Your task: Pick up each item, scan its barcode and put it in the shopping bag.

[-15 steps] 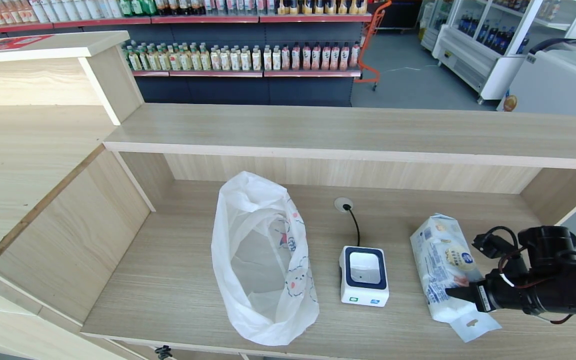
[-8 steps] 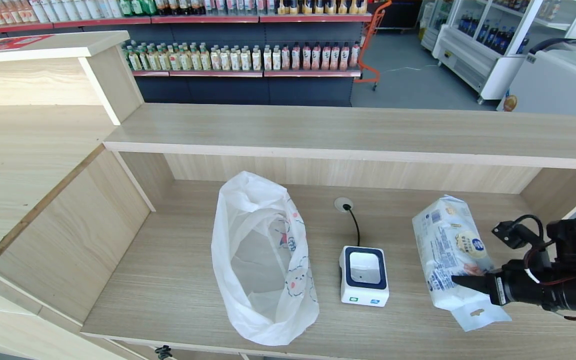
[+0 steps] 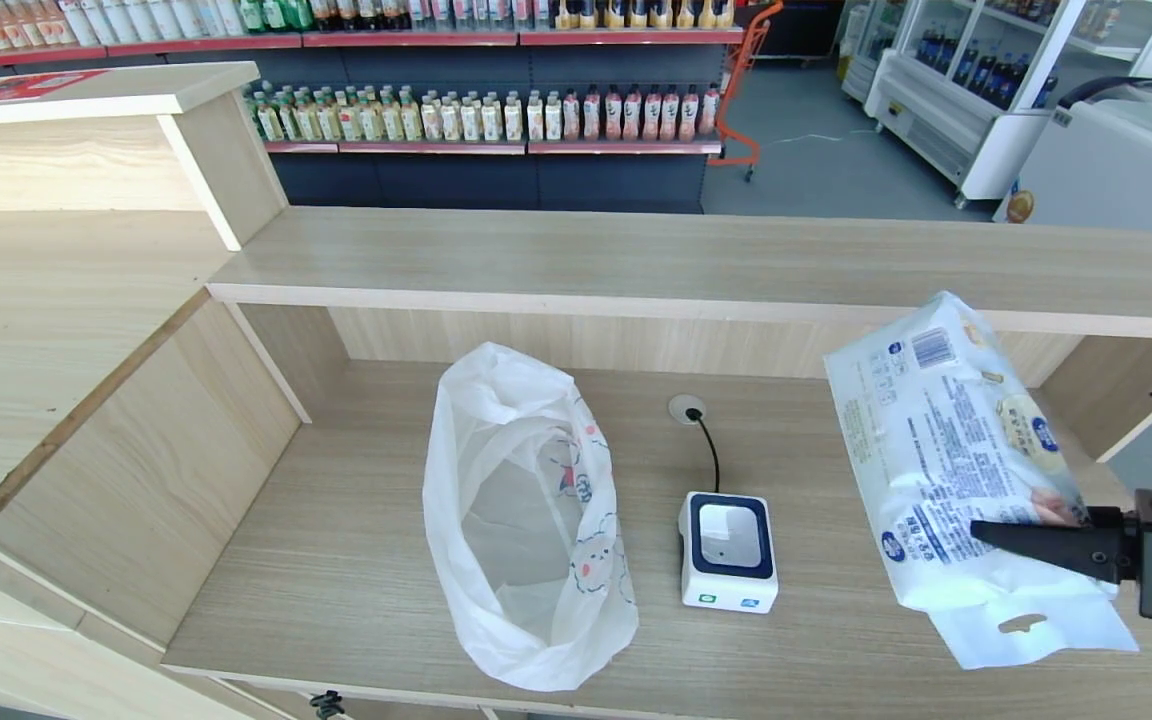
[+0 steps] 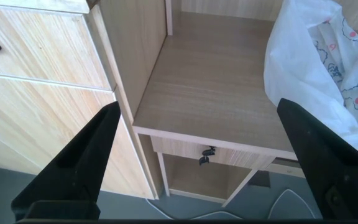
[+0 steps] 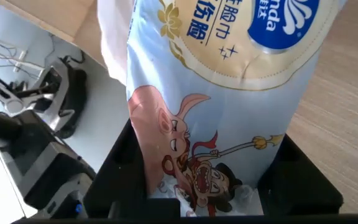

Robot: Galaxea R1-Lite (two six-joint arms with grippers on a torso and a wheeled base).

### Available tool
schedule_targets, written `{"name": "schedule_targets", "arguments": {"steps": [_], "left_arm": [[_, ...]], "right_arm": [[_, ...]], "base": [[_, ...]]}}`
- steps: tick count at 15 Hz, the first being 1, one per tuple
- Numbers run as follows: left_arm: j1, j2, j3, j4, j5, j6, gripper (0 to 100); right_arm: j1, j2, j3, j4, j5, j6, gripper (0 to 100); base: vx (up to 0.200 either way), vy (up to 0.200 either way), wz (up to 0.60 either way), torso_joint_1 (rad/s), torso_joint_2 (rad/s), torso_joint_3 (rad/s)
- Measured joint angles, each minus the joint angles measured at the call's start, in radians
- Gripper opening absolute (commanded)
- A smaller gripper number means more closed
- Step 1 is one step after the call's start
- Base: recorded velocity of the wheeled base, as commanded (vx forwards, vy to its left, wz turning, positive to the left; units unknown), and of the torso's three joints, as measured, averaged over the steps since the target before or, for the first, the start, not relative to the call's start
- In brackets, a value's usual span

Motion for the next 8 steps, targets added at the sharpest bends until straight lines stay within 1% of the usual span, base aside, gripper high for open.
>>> {"name": "schedule_targets", "arguments": {"steps": [2,3,6,8], "left_arm": [[0.0,0.0,0.0,0.0,0.0,0.0,100],[0.0,0.0,0.0,0.0,0.0,0.0,100],[0.0,0.0,0.0,0.0,0.0,0.0,100],[0.0,0.0,0.0,0.0,0.0,0.0,100]], "right_arm": [[0.001,-0.139,-0.046,0.113,0.137,0.037,0],[0.003,-0.194,-0.061,0.138,0.179,0.048,0],[0.011,-0.294,-0.069,0.141,0.241,0.057,0],[0.012,-0.338,-0.046,0.134,0.268,0.059,0]], "base": [[0.0,0.0,0.0,0.0,0.0,0.0],[0.0,0.0,0.0,0.0,0.0,0.0],[0.0,0.0,0.0,0.0,0.0,0.0],[0.0,0.0,0.0,0.0,0.0,0.0]]}}
